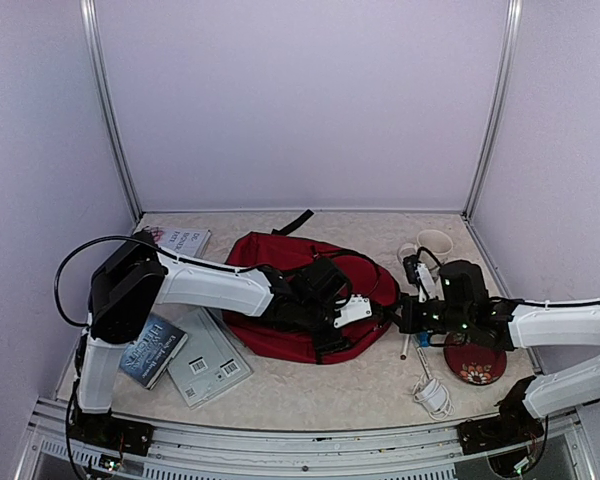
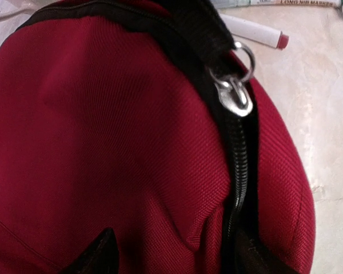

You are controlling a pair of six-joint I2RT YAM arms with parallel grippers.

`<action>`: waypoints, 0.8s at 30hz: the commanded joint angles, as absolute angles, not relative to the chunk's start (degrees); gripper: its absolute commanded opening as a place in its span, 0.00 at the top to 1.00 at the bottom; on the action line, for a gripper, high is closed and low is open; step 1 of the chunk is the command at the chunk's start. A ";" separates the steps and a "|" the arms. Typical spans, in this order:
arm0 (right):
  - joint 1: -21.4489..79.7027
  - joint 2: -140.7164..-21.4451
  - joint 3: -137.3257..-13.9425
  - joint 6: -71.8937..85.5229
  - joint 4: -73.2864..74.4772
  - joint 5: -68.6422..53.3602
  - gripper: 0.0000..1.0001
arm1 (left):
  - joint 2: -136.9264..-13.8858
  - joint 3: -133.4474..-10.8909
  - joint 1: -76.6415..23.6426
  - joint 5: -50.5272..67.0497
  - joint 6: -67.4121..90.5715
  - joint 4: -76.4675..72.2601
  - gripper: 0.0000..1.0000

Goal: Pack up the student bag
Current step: Hold the largest pocket of the student bag, then unzip the largest pocket of the student bag.

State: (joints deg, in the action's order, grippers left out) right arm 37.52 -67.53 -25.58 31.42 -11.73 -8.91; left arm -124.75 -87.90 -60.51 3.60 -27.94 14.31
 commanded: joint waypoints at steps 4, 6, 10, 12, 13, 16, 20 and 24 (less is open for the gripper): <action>35.04 -66.53 -25.14 31.18 -14.79 -8.61 1.00 | -123.58 -81.43 -59.40 0.90 -27.33 8.25 0.68; 33.57 -65.97 -25.26 30.32 -14.46 -8.81 1.00 | -122.34 -79.61 -58.76 2.25 -26.67 5.96 0.83; 30.20 -65.03 -26.53 27.48 -12.58 -9.36 1.00 | -120.32 -77.24 -58.13 2.16 -24.57 5.03 1.00; 28.27 -64.91 -27.81 24.74 -11.20 -9.07 1.00 | -117.28 -74.58 -58.48 1.88 -23.97 3.48 1.00; 27.28 -64.86 -28.45 23.60 -10.61 -9.14 1.00 | -115.34 -73.27 -58.88 2.12 -24.02 2.80 1.00; 24.89 -64.60 -31.00 20.54 -8.96 -9.50 1.00 | -108.71 -67.54 -59.43 5.14 -26.01 -0.32 1.00; 23.41 -65.29 -36.07 15.80 -4.98 -10.23 1.00 | -101.82 -61.90 -59.94 6.92 -29.48 -1.26 1.00; 22.72 -66.40 -38.49 11.46 -3.71 -12.06 1.00 | -97.77 -57.69 -59.41 8.04 -29.95 -0.59 1.00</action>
